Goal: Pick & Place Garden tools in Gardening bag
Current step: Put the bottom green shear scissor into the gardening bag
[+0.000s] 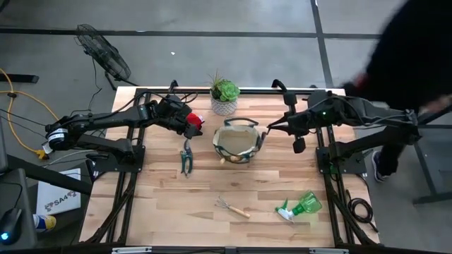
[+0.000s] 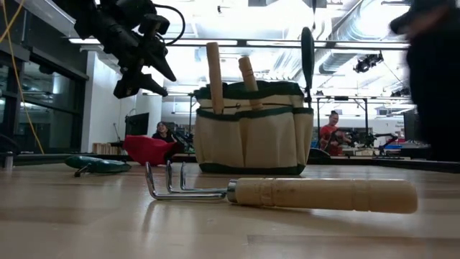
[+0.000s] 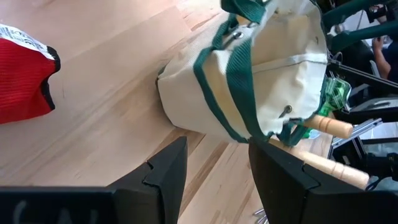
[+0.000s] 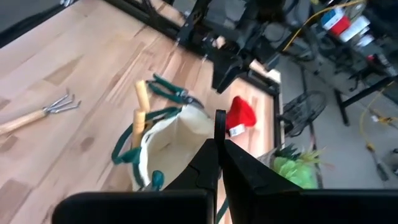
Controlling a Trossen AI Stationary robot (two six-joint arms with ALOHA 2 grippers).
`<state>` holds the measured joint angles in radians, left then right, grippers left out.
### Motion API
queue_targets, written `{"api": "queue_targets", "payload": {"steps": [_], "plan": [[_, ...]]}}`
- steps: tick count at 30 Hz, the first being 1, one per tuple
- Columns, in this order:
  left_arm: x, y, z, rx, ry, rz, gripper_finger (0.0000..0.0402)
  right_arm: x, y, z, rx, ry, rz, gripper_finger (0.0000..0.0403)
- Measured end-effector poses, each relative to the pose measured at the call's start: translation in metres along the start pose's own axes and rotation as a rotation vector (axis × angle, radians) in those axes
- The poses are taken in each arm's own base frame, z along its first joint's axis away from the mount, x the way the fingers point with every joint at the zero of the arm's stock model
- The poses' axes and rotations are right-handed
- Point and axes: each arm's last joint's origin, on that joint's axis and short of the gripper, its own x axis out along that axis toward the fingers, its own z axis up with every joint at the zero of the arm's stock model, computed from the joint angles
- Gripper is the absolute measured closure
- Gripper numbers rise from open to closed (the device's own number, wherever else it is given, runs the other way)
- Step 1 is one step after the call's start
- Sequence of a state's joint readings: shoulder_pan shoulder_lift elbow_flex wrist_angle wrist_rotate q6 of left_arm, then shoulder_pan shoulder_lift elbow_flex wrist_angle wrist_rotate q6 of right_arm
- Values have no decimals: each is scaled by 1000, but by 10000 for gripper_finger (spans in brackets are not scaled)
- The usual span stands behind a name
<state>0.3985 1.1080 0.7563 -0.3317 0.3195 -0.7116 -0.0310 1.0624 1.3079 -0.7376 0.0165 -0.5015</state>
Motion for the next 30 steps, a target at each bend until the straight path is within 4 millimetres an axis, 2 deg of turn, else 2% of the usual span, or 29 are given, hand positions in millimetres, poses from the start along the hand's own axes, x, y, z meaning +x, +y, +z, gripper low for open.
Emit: {"api": "queue_targets", "payload": {"steps": [6, 15, 25, 30], "plan": [[0, 0, 0, 0, -1, 1, 233, 10, -1, -4, 12, 49, 29, 399], [0, 0, 0, -27, -11, 12, 233, 25, -15, -20, 39, 144, 55, 399], [0, 0, 0, -52, -11, 13, 233, 47, -23, -30, 15, 153, 165, 399], [0, 0, 0, -53, -11, 13, 233, 56, -27, -31, -23, 152, 153, 399]]}}
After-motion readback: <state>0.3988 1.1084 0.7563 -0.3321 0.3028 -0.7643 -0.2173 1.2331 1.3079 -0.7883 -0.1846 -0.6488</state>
